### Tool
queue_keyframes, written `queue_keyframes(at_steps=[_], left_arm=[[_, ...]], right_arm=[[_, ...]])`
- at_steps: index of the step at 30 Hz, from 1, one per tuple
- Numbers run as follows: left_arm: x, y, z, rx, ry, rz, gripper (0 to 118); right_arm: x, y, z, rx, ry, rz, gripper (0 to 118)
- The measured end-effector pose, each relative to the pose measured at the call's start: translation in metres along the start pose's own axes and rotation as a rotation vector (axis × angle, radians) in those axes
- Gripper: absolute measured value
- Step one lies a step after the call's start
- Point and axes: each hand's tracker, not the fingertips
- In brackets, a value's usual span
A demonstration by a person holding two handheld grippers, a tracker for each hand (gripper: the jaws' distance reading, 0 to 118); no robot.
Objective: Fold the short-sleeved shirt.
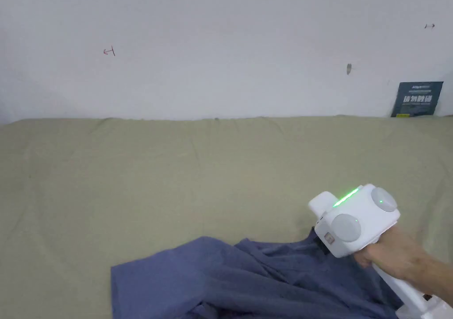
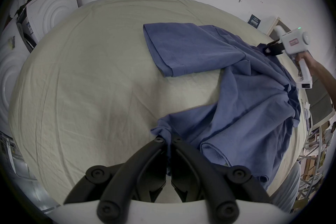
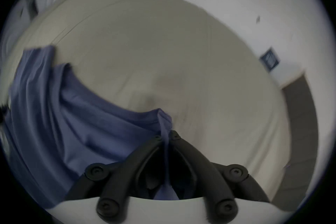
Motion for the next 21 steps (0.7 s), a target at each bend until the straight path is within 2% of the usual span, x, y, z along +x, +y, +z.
queue_keyframes(at_steps=[3,6,8,10,16,21], left_arm=[[0.0,0.005,0.021,0.045,0.023,0.014,0],[-0.014,0.019,0.063,0.125,-0.009,0.097,0],[-0.015,0.031,0.092,0.172,0.007,0.091,0],[-0.023,0.046,0.123,0.247,0.075,0.068,0],[-0.015,0.077,0.227,0.435,0.104,0.1,0],[-0.004,0.107,0.287,0.54,0.097,0.115,0]], right_arm=[[0.018,-0.024,0.085,0.13,-0.018,-0.099,2],[0.059,-0.054,0.151,0.222,-0.044,-0.188,2],[0.083,-0.074,0.199,0.282,-0.068,-0.246,2],[0.105,-0.105,0.255,0.348,-0.076,-0.34,2],[0.155,-0.176,0.36,0.521,-0.067,-0.56,2],[0.165,-0.203,0.41,0.614,-0.072,-0.625,2]])
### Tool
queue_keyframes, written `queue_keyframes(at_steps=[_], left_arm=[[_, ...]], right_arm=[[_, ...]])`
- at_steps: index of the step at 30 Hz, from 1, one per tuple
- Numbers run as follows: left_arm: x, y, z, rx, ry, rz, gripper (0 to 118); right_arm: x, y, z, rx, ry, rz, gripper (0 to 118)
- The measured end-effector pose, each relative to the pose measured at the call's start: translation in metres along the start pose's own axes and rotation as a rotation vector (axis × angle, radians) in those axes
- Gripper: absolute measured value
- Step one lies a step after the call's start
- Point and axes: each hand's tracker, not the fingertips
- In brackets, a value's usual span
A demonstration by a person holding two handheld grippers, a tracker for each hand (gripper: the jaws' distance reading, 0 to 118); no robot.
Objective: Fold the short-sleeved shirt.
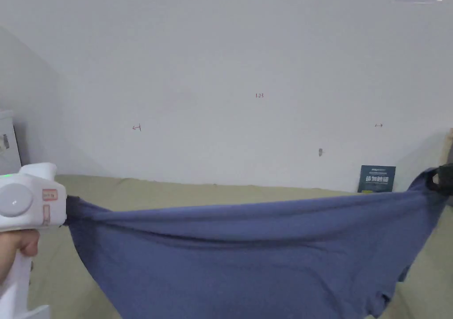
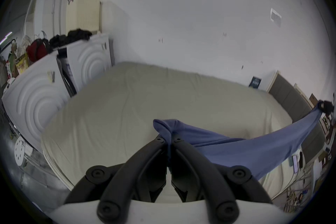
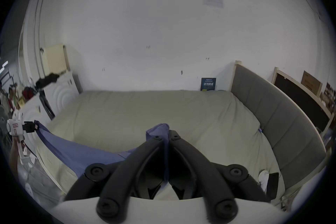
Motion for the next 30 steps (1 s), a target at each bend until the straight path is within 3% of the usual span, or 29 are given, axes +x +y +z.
queue_keyframes(at_steps=[5,7,11,12,25,28,30], left_arm=[[0.013,0.06,0.029,0.082,-0.017,-0.014,0],[0.004,0.04,0.014,0.111,0.007,-0.043,0],[0.012,0.062,0.031,0.13,0.011,-0.041,0],[0.026,0.104,0.043,0.136,0.013,-0.04,0],[0.05,0.172,-0.03,0.142,0.087,-0.027,0],[0.048,0.159,-0.01,0.142,0.101,-0.027,0],[0.054,0.173,-0.049,0.137,0.106,-0.02,0]], right_arm=[[-0.005,0.022,0.028,0.057,-0.018,0.016,2],[-0.009,0.032,0.035,0.072,-0.029,0.027,2],[-0.011,0.051,0.036,0.102,-0.037,0.029,2],[-0.012,0.054,0.035,0.106,-0.038,0.03,2],[-0.021,0.123,-0.065,0.102,-0.081,0.048,2],[-0.02,0.135,-0.105,0.083,-0.097,0.067,2],[-0.018,0.141,-0.133,0.077,-0.111,0.063,2]])
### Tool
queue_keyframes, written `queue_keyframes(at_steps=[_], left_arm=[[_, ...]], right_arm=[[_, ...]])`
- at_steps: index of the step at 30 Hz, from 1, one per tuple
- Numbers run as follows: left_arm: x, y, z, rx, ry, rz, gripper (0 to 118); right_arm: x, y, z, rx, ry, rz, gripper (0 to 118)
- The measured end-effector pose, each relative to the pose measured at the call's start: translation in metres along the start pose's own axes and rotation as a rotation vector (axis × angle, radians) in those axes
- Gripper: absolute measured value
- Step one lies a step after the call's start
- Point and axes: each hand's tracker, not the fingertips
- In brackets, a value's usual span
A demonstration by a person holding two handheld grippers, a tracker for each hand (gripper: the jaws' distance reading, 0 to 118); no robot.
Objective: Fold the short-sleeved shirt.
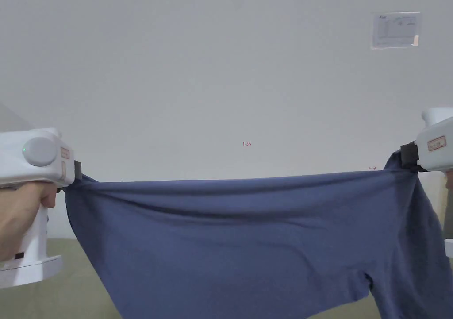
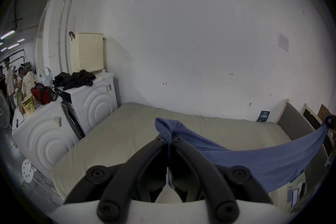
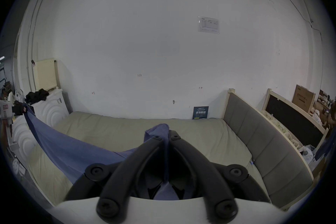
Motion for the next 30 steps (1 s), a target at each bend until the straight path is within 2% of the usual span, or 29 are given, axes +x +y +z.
queue_keyframes(at_steps=[1,3,6,9,11,13,14,17,22,25,30], left_arm=[[0.0,-0.001,-0.002,-0.002,0.006,-0.004,0],[0.03,0.006,-0.064,-0.003,0.02,-0.011,0],[0.046,-0.003,-0.097,-0.004,0.035,-0.014,0],[0.039,0.001,-0.079,-0.013,0.061,-0.036,0],[0.049,-0.009,-0.117,-0.028,0.066,-0.034,0],[0.046,-0.019,-0.11,-0.044,0.072,-0.034,0],[0.055,-0.039,-0.166,-0.046,0.07,-0.04,0],[0.052,-0.075,-0.191,-0.101,0.062,-0.059,0],[0.032,-0.168,-0.171,-0.163,0.016,-0.067,0],[0.006,-0.231,-0.155,-0.218,-0.003,-0.111,0],[-0.021,-0.32,-0.097,-0.379,-0.025,-0.082,0]], right_arm=[[0.0,0.0,-0.013,-0.003,0.003,-0.007,2],[-0.003,-0.004,-0.039,-0.022,-0.002,-0.017,2],[-0.007,-0.015,-0.078,-0.047,-0.025,-0.009,2],[-0.017,-0.031,-0.098,-0.072,-0.049,-0.01,2],[-0.015,-0.039,-0.122,-0.095,-0.048,-0.009,2],[-0.016,-0.055,-0.136,-0.107,-0.038,-0.012,2],[-0.017,-0.065,-0.142,-0.115,-0.035,-0.018,2],[-0.014,-0.105,-0.152,-0.161,-0.029,-0.016,2],[-0.004,-0.192,-0.133,-0.272,0.02,-0.048,2],[0.0,-0.25,-0.09,-0.292,0.032,-0.051,2],[0.004,-0.342,-0.025,-0.401,0.055,-0.062,2]])
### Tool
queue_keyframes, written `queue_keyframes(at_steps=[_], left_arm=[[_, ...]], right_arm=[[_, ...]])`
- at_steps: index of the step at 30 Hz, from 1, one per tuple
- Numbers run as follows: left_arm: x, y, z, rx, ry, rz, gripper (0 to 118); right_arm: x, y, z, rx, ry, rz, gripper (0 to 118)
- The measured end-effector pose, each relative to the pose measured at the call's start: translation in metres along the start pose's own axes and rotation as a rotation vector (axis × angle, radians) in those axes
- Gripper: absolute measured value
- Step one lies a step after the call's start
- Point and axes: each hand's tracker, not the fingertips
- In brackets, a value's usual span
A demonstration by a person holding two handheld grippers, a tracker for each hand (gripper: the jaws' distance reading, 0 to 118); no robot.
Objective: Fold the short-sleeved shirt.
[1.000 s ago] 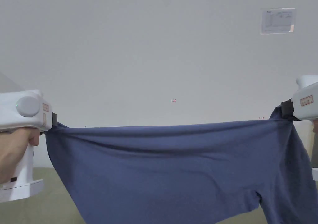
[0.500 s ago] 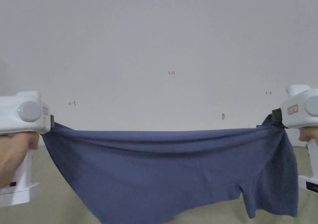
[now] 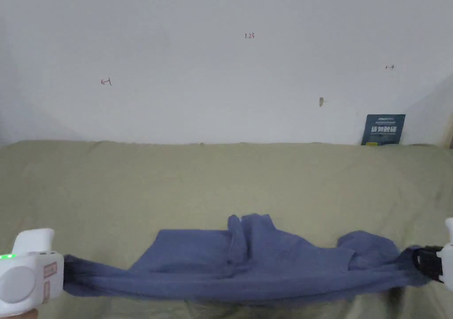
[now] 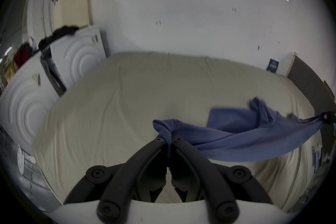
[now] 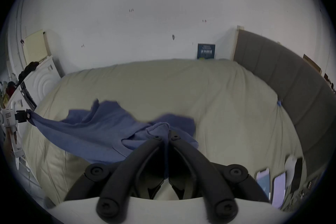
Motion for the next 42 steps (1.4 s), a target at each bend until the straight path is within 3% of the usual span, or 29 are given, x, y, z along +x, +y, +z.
queue_keyframes(at_steps=[6,12,20,21,22,23,24,25,26,27,30,32,34,35,36,37,38,40,42], left_arm=[[-0.031,-0.082,0.015,-0.077,-0.014,0.078,0],[-0.053,-0.121,0.033,-0.115,-0.054,0.148,0],[-0.059,-0.13,0.017,-0.144,-0.058,0.153,0],[-0.059,-0.13,0.015,-0.148,-0.06,0.158,0],[-0.06,-0.131,0.014,-0.152,-0.067,0.163,3],[-0.059,-0.133,0.014,-0.15,-0.064,0.158,31],[-0.056,-0.134,0.019,-0.149,-0.044,0.152,76],[-0.056,-0.136,0.02,-0.16,-0.031,0.145,114],[-0.058,-0.136,0.031,-0.071,-0.005,0.133,116],[-0.059,-0.14,0.035,-0.133,0.018,0.086,114],[-0.063,-0.151,0.055,-0.13,0.01,0.082,114],[-0.07,-0.164,0.072,-0.119,-0.028,0.088,110],[-0.073,-0.176,0.093,-0.095,-0.086,0.108,98],[-0.074,-0.182,0.103,-0.081,-0.094,0.107,71],[-0.071,-0.188,0.114,-0.075,-0.097,0.104,28],[-0.069,-0.195,0.12,-0.064,-0.11,0.105,0],[-0.071,-0.202,0.124,-0.008,-0.069,0.123,0],[-0.071,-0.208,0.125,-0.01,-0.076,0.115,0],[-0.07,-0.212,0.126,-0.013,-0.092,0.118,0]], right_arm=[[0.003,-0.102,0.021,-0.08,-0.01,-0.069,2],[0.015,-0.15,0.047,-0.095,0.005,-0.217,2],[0.014,-0.155,0.027,-0.129,-0.031,-0.216,2],[0.013,-0.153,0.024,-0.147,-0.05,-0.215,7],[0.011,-0.154,0.023,-0.158,-0.106,-0.219,26],[0.012,-0.154,0.023,-0.186,-0.145,-0.222,76],[0.012,-0.155,0.024,-0.182,-0.119,-0.23,109],[0.009,-0.156,0.034,-0.168,-0.116,-0.241,118],[0.001,-0.153,0.04,-0.149,-0.156,-0.214,118],[-0.006,-0.151,0.045,-0.153,-0.181,-0.183,118],[-0.035,-0.152,0.069,-0.12,-0.105,-0.127,118],[-0.064,-0.154,0.091,-0.104,-0.069,-0.138,118],[-0.092,-0.167,0.115,-0.038,-0.011,-0.151,117],[-0.106,-0.173,0.124,-0.007,0.02,-0.14,106],[-0.119,-0.181,0.133,0.027,0.04,-0.134,81],[-0.136,-0.188,0.145,0.045,0.044,-0.108,38],[-0.151,-0.195,0.147,0.046,0.051,-0.063,0],[-0.169,-0.212,0.148,0.094,0.044,0.009,0],[-0.189,-0.219,0.155,0.056,0.099,0.038,0]])
